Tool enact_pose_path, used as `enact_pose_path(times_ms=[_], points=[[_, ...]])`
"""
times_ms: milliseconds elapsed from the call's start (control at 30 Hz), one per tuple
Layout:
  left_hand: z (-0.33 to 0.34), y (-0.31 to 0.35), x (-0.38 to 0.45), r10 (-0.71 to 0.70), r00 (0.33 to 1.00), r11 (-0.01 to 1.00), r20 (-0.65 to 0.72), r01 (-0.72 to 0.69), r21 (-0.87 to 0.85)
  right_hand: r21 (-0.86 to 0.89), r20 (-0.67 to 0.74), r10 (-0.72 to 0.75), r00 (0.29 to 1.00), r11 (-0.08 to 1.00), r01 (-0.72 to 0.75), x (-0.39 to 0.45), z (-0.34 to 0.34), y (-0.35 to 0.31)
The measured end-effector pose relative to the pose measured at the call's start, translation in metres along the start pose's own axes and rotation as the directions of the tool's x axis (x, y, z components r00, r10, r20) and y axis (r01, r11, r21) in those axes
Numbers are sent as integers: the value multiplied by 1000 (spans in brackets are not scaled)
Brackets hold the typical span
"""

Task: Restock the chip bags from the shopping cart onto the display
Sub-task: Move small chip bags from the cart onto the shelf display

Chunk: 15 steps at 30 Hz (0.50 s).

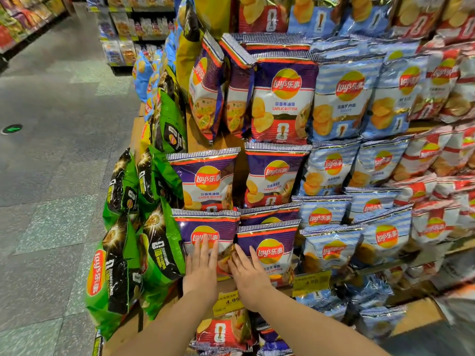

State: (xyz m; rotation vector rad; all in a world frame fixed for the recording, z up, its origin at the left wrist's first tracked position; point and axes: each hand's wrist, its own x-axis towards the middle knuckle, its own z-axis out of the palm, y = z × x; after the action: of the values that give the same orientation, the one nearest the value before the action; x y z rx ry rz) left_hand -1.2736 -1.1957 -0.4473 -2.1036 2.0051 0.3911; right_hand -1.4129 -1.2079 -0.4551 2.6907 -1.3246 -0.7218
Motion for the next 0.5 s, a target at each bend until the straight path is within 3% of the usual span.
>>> enact_pose_path(times_ms=[167,233,267,333,433,500], points=[[11,-2,9,11,999,999,-35,-13,-36,29,-8,1,1000,1000,-1,8,4,2],[16,-5,12,71,980,995,-187,-83,-59,35,-62,-33,997,999,36,7,6,7],[18,-8,14,95,969,987,-227,-121,-101,53,-148,-43,988,997,51,5,7,11],[26,-15,16,141,956,969,-257,-186,-162,118,-146,-31,989,992,49,-5,3,20],[32,-20,17,177,953,962,-246,-220,-159,70,-229,-41,973,996,58,-9,15,24],[36,-20,18,176,959,969,-220,-208,-133,102,-201,7,980,995,14,-5,14,26]])
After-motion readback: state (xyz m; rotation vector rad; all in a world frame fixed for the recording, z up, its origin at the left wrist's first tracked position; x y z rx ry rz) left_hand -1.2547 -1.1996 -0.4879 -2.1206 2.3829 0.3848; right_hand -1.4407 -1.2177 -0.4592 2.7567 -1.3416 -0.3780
